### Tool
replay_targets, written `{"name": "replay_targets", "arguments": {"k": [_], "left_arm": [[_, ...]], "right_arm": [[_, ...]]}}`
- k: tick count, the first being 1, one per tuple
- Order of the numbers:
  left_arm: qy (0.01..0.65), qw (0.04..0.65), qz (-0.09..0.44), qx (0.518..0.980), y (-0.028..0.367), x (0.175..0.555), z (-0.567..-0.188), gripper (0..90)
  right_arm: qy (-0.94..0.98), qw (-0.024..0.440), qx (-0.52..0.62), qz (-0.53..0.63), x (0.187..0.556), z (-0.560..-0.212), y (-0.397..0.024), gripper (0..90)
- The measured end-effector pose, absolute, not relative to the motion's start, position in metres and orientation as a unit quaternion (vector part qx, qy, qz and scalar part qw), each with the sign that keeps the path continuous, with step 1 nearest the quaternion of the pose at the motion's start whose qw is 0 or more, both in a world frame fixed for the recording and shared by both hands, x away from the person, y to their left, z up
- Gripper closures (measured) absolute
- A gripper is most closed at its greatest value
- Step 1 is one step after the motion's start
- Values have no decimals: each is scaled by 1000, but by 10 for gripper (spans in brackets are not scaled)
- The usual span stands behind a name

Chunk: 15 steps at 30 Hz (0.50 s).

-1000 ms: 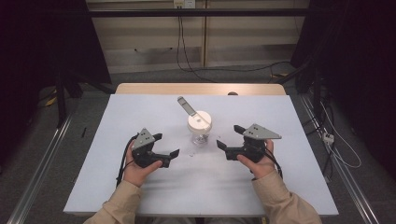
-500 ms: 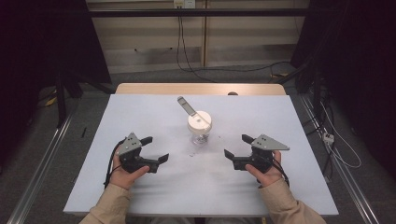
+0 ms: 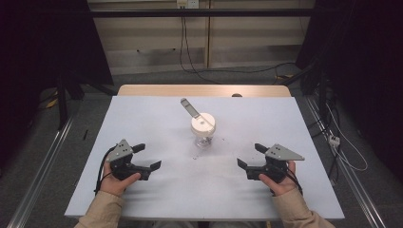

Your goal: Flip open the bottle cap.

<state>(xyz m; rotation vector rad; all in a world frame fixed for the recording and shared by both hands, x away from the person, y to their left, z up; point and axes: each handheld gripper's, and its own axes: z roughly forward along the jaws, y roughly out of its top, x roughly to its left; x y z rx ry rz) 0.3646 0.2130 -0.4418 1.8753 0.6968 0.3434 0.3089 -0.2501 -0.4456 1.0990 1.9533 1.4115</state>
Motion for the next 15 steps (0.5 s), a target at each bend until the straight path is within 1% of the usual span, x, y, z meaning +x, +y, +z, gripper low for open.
{"name": "replay_targets", "arguments": {"k": [15], "left_arm": [[305,526,147,780,230,362,-444,50]], "right_arm": [[711,248,412,512,297,-449,-261,98]]}}
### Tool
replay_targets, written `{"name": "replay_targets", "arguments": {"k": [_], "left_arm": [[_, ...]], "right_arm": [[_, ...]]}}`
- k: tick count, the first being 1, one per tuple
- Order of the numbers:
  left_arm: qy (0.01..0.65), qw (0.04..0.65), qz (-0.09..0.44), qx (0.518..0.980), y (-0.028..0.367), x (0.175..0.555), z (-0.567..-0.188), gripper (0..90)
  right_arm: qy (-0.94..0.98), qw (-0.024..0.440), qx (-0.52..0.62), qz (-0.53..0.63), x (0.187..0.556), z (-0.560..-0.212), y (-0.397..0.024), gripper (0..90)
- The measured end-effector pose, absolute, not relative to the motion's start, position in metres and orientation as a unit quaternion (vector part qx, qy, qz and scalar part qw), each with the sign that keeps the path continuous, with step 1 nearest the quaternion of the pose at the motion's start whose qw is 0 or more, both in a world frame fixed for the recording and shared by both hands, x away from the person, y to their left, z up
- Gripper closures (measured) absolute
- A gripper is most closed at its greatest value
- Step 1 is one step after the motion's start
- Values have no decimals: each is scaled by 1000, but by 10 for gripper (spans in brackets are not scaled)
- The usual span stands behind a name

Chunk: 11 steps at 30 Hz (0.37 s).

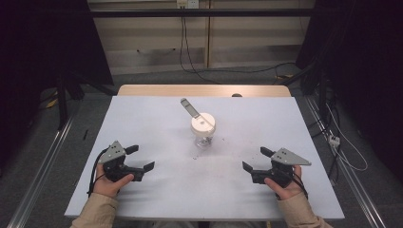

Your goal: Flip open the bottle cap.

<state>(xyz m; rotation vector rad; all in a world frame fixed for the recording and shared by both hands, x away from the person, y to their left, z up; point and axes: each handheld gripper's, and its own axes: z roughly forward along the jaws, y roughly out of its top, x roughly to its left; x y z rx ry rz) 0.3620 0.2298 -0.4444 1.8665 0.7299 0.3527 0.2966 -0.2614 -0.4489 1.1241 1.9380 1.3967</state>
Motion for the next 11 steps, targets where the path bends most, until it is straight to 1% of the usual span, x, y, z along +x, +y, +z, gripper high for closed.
{"name": "replay_targets", "arguments": {"k": [11], "left_arm": [[311,515,152,784,229,366,-446,52]], "right_arm": [[711,247,419,507,297,-452,-263,91]]}}
